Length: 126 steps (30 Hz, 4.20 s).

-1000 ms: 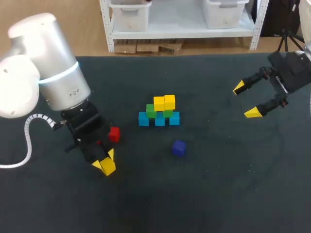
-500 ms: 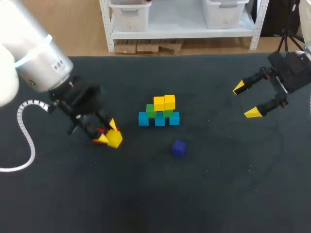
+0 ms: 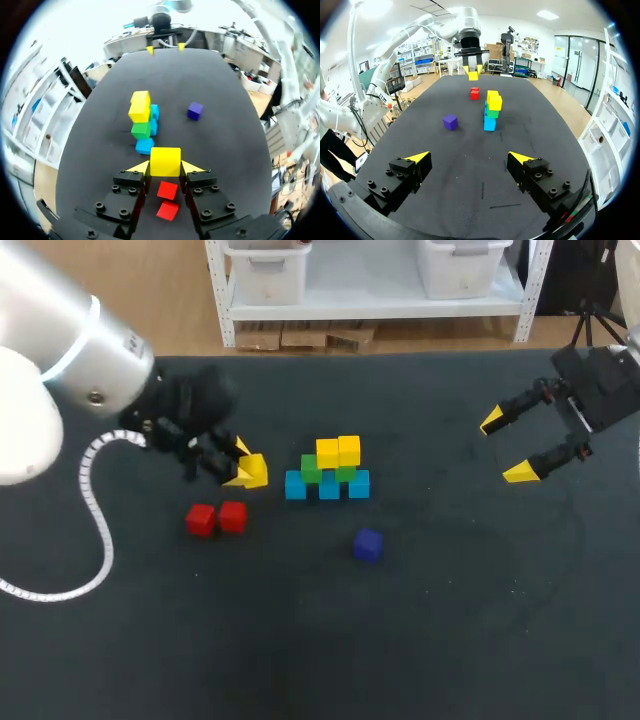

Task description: Place the blue cubes, place green cubes on the blue cubes, place the yellow cubes on the green cubes, then place the red cubes on the yellow cubes, and place purple cube on the red cubes.

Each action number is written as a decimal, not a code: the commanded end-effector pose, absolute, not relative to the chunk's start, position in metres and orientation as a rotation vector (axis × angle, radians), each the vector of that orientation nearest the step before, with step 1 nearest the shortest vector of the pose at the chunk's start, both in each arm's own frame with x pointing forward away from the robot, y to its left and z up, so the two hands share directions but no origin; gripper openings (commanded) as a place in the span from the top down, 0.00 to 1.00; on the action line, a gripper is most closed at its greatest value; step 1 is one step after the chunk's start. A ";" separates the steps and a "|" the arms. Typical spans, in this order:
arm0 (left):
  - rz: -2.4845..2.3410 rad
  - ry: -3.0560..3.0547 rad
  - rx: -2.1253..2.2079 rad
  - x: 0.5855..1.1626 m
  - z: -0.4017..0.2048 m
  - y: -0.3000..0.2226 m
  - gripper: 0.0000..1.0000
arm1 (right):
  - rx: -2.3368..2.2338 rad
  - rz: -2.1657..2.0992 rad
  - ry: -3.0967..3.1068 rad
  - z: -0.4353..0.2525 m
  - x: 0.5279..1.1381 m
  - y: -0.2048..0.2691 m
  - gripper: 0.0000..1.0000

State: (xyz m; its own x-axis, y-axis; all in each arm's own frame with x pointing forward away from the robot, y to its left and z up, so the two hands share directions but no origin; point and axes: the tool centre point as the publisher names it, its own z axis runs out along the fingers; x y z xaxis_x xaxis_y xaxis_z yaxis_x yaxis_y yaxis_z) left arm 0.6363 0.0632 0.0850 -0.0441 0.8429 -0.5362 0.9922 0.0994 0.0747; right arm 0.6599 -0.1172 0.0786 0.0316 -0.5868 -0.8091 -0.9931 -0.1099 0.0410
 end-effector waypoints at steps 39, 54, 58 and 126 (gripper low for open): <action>-0.327 1.977 1.943 0.698 0.071 0.014 1.00 | -1.753 0.936 1.602 0.078 0.660 -0.117 0.00; -0.295 1.987 1.977 0.701 0.065 0.005 1.00 | -1.753 0.936 1.602 0.078 0.660 -0.117 0.00; -0.314 1.987 1.957 0.702 0.063 0.006 1.00 | -1.753 0.936 1.602 0.078 0.660 -0.117 0.00; -0.351 1.988 1.973 0.702 0.058 0.002 0.96 | -1.753 0.936 1.602 0.078 0.660 -0.117 0.00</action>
State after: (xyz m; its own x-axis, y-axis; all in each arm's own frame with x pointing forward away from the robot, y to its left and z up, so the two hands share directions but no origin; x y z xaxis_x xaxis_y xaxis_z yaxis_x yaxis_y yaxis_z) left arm 0.6999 0.0019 0.0577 0.0003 0.9206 -0.3905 0.9984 0.0217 0.0520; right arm 0.6599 -0.1172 0.0786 0.0315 -0.5868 -0.8091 -0.9931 -0.1100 0.0410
